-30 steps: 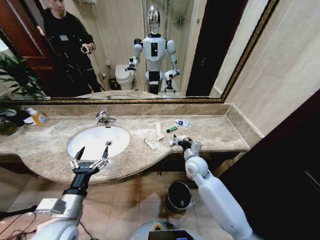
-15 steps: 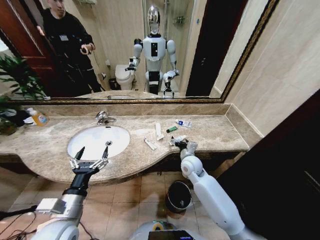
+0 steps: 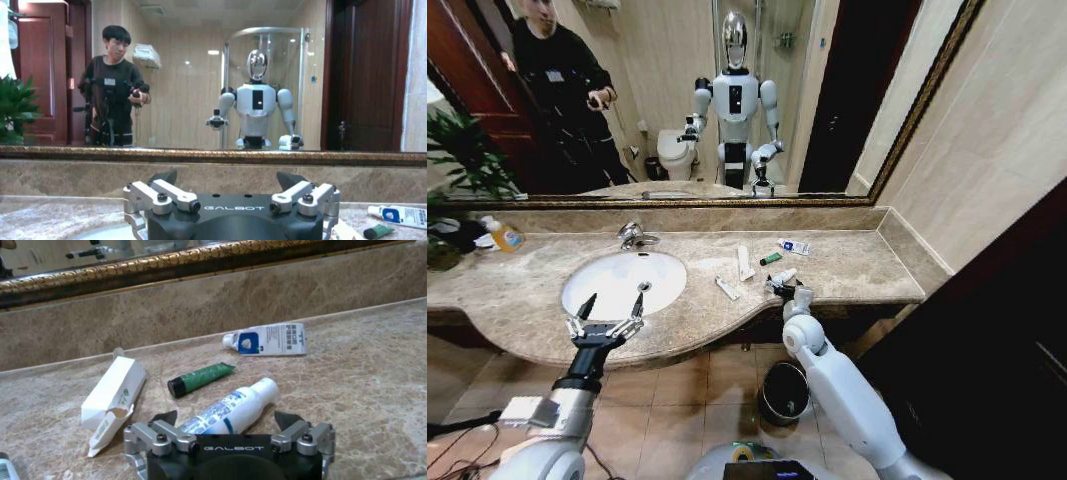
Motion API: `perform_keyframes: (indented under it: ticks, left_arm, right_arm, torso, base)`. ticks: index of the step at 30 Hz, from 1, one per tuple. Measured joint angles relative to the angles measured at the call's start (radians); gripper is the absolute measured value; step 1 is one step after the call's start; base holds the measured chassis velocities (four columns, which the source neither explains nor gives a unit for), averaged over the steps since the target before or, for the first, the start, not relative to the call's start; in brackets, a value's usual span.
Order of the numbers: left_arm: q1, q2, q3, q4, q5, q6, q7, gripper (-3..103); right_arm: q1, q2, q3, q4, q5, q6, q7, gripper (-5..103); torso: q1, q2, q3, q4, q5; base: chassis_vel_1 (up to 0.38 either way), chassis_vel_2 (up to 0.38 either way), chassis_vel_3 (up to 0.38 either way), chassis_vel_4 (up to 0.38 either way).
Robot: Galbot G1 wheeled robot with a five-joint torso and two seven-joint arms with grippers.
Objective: Pick up the trash from the sink and place it in the trash bin.
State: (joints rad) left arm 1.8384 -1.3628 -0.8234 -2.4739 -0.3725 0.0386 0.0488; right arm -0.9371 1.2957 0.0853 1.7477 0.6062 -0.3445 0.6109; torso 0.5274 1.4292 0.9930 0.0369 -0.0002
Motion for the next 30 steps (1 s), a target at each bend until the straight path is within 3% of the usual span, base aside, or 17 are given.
perform_keyframes:
  ticks: [6,13,18,27,30]
  left_arm:
    - [0.000,0.000,0.000,0.000,0.000,0.000,0.000,100]
    - [0.000,0.000,0.000,0.000,0.000,0.000,0.000,100]
    - [0.000,0.000,0.000,0.000,0.000,0.000,0.000,100]
    - [0.000,0.000,0.000,0.000,0.000,0.000,0.000,100]
    - [0.000,0.000,0.000,0.000,0.000,0.000,0.000,100]
  right_arm:
    - [-0.005,-0.001,-0.001,-0.005,-0.031,0.013,-0.020,79]
    - [-0.014,-0.011,0.000,-0.008,-0.050,0.017,-0.038,47]
    - [-0.019,-0.016,0.006,-0.008,-0.078,0.038,-0.057,32]
    - [-0.077,-0.066,0.063,0.080,-0.148,0.113,-0.171,19]
    - [-0.126,-0.101,0.119,0.145,-0.159,0.175,-0.286,19]
  torso:
    - [0.000,0.000,0.000,0.0000,0.0000]
    - [0.000,0.000,0.000,-0.0002,0.0002]
    - [0.000,0.000,0.000,-0.0001,0.0002]
    - [0.000,0.000,0.000,-0.0001,0.0004]
    - [0.000,0.000,0.000,0.0000,0.0002]
  base:
    - [0.000,0.000,0.000,0.000]
    - [0.000,0.000,0.000,0.000]
    - [0.000,0.000,0.000,0.000]
    - [0.000,0.000,0.000,0.000]
    - [0.000,0.000,0.000,0.000]
